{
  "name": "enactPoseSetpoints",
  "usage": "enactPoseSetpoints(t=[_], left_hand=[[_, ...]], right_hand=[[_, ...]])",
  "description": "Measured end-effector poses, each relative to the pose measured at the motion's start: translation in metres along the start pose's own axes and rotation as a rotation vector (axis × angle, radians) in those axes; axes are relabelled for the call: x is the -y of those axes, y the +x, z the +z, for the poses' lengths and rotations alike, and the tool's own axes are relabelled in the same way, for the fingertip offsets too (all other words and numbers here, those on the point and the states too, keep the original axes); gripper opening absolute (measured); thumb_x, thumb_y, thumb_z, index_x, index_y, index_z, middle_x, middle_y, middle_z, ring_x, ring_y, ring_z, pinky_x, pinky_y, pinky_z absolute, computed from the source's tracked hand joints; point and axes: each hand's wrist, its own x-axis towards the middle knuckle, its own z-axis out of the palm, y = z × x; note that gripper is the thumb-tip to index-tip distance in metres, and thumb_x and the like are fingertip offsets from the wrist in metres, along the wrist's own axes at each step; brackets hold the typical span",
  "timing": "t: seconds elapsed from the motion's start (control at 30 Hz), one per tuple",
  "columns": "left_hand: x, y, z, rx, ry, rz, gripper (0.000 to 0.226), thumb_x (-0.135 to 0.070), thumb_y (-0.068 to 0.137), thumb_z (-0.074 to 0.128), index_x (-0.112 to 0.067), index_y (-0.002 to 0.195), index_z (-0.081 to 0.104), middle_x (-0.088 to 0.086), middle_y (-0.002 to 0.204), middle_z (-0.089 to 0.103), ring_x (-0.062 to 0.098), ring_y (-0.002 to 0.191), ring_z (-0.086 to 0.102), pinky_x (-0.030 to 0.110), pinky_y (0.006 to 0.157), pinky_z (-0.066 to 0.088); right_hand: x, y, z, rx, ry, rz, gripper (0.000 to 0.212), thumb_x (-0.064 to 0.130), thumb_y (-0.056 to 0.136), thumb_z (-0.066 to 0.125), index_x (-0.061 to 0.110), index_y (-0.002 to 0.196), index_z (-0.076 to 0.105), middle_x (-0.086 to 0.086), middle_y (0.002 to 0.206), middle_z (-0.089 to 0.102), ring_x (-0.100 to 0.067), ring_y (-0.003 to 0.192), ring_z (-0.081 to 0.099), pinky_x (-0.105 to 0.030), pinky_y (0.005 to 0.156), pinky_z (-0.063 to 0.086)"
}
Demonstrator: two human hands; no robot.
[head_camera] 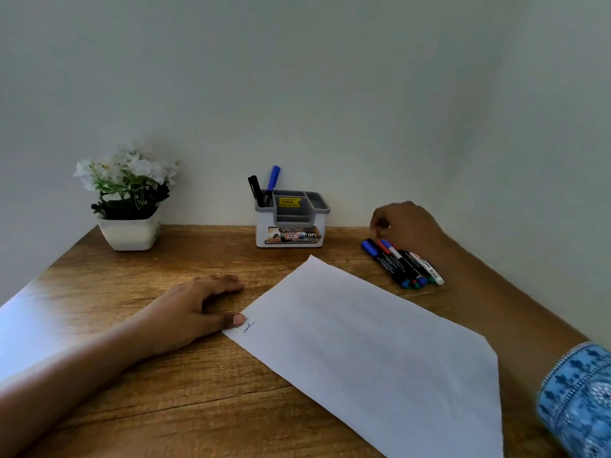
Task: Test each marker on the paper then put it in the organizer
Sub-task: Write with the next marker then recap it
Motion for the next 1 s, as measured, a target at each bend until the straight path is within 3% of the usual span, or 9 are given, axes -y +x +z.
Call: enactPoseSetpoints(t=[0.17, 0.3, 0.43, 0.57, 0.67, 0.73, 0.83, 0.93, 1.0], left_hand=[[0.003, 0.0, 0.0, 0.002, -0.025, 0.021, 0.117, -0.102, 0.032, 0.028, -0.047, 0.136, 0.036, -0.021, 0.148, 0.032, 0.006, 0.136, 0.031, 0.033, 0.114, 0.024], [0.003, 0.0, 0.001, -0.011, -0.043, 0.024, 0.121, -0.102, 0.028, 0.027, -0.047, 0.136, 0.037, -0.022, 0.148, 0.032, 0.006, 0.136, 0.031, 0.033, 0.114, 0.023], [0.001, -0.001, 0.001, -0.009, -0.046, 0.028, 0.121, -0.102, 0.028, 0.028, -0.047, 0.135, 0.037, -0.023, 0.148, 0.032, 0.006, 0.136, 0.031, 0.032, 0.112, 0.024], [0.003, 0.0, 0.003, -0.066, -0.125, 0.037, 0.108, -0.098, 0.038, 0.036, -0.049, 0.134, 0.038, -0.022, 0.142, 0.041, 0.006, 0.134, 0.037, 0.032, 0.111, 0.028], [-0.001, -0.005, 0.003, -0.227, -0.24, 0.09, 0.069, -0.079, 0.066, 0.048, -0.056, 0.13, 0.038, -0.022, 0.139, 0.045, 0.005, 0.13, 0.041, 0.037, 0.107, 0.035], [-0.007, -0.011, 0.003, -0.333, -0.25, 0.165, 0.057, -0.067, 0.077, 0.048, -0.054, 0.131, 0.039, -0.029, 0.136, 0.044, -0.008, 0.126, 0.04, 0.028, 0.101, 0.039], [-0.015, -0.015, 0.004, -0.39, -0.181, 0.282, 0.052, -0.067, 0.082, 0.039, -0.048, 0.131, 0.042, -0.039, 0.12, 0.047, -0.018, 0.116, 0.041, 0.009, 0.088, 0.036], [-0.016, -0.016, 0.006, -0.381, -0.092, 0.351, 0.044, -0.067, 0.084, 0.03, -0.041, 0.104, 0.059, -0.024, 0.094, 0.063, -0.005, 0.09, 0.056, 0.013, 0.069, 0.041], [-0.017, -0.016, 0.007, -0.39, -0.04, 0.369, 0.04, -0.066, 0.086, 0.028, -0.036, 0.078, 0.054, -0.016, 0.071, 0.06, 0.004, 0.069, 0.055, 0.018, 0.054, 0.037]], right_hand=[[-0.006, -0.008, 0.028, 0.155, -0.077, 0.127, 0.03, 0.04, 0.084, 0.065, 0.018, 0.105, 0.067, -0.005, 0.104, 0.066, -0.015, 0.08, 0.053, -0.021, 0.052, 0.033], [-0.004, -0.001, 0.037, 0.179, -0.071, 0.172, 0.036, 0.041, 0.078, 0.071, 0.014, 0.102, 0.069, -0.006, 0.093, 0.069, -0.019, 0.081, 0.062, -0.032, 0.072, 0.053], [0.005, -0.006, 0.031, 0.1, -0.089, 0.14, 0.023, 0.031, 0.08, 0.065, 0.015, 0.097, 0.07, -0.007, 0.092, 0.069, -0.02, 0.078, 0.06, -0.029, 0.067, 0.046], [0.034, -0.027, -0.001, -0.014, 0.058, -0.153, 0.021, 0.026, 0.084, 0.063, 0.019, 0.103, 0.064, -0.002, 0.104, 0.063, -0.019, 0.092, 0.058, -0.028, 0.073, 0.04], [0.067, -0.052, -0.013, -0.105, 0.117, -0.458, 0.016, 0.024, 0.085, 0.061, 0.021, 0.101, 0.063, 0.002, 0.1, 0.059, -0.016, 0.083, 0.056, -0.027, 0.069, 0.037], [0.09, -0.068, -0.011, -0.239, 0.016, -0.685, 0.012, 0.022, 0.083, 0.064, 0.02, 0.095, 0.064, 0.001, 0.093, 0.061, -0.018, 0.075, 0.059, -0.026, 0.064, 0.038], [0.117, -0.085, -0.001, -0.348, -0.107, -0.901, 0.013, 0.022, 0.086, 0.059, 0.016, 0.095, 0.067, -0.003, 0.089, 0.066, -0.018, 0.073, 0.062, -0.027, 0.057, 0.048], [0.125, -0.09, 0.006, -0.406, -0.119, -0.935, 0.014, 0.019, 0.085, 0.068, 0.012, 0.096, 0.07, -0.006, 0.089, 0.069, -0.018, 0.072, 0.064, -0.026, 0.053, 0.049], [0.128, -0.091, 0.007, -0.434, -0.104, -0.94, 0.016, 0.019, 0.08, 0.075, 0.01, 0.093, 0.071, -0.006, 0.084, 0.069, -0.017, 0.067, 0.063, -0.022, 0.051, 0.045]])
